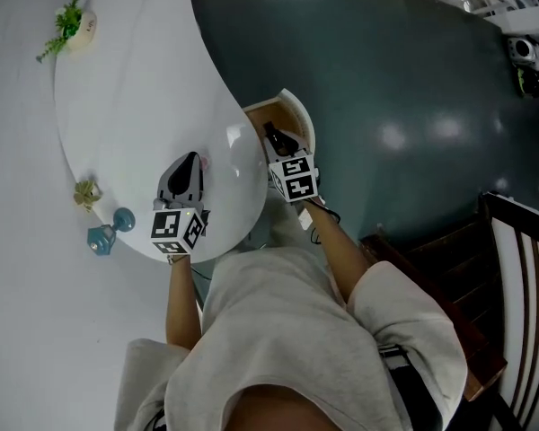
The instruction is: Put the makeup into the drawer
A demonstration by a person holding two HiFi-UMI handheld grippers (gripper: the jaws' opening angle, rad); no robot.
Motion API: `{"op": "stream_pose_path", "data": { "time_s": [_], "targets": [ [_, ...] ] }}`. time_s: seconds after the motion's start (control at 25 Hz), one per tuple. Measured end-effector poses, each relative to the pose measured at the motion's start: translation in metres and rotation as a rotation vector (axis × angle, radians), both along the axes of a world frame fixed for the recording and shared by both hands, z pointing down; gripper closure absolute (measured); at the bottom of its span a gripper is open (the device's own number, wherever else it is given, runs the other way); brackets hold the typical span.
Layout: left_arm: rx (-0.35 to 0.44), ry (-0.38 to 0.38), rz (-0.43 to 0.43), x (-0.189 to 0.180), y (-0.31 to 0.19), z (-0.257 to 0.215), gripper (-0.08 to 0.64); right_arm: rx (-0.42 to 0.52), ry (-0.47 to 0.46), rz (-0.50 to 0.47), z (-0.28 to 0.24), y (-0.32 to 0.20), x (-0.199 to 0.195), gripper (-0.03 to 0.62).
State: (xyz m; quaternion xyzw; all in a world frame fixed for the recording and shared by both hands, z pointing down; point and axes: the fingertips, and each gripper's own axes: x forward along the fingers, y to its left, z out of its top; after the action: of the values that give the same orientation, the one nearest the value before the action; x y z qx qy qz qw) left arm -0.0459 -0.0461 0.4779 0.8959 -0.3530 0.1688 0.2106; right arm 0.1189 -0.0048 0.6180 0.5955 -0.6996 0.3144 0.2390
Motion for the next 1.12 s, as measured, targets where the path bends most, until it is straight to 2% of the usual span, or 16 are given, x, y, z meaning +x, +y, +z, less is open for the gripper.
{"op": "stream_pose_path", "data": {
  "time_s": [0.24,0.48,0.68,1.0,1.12],
  "targets": [
    [-0.016,-0.024,-0.029,0.005,-0.023,0.008,0.548,-0.117,-0.026,0.0,0.07,-0.031,0.019,0.492],
    [-0.046,-0.043,-0.068,-0.009,-0.033,0.021,0.548,-0.271,-0.072,0.015,0.152,-0.045,0.016,0.492],
    [-0.058,-0.056,-0.073,-0.017,-0.037,0.026,0.548,-0.364,-0.066,-0.012,0.208,-0.05,0.016,0.492],
    [-0.06,-0.079,-0.075,-0.025,-0.04,0.028,0.548,-0.499,-0.038,0.002,0.254,-0.046,0.021,0.489],
    [-0.058,-0.085,-0.085,-0.029,-0.041,0.025,0.548,-0.5,-0.058,0.008,0.256,-0.045,0.022,0.486]
  ]
}}
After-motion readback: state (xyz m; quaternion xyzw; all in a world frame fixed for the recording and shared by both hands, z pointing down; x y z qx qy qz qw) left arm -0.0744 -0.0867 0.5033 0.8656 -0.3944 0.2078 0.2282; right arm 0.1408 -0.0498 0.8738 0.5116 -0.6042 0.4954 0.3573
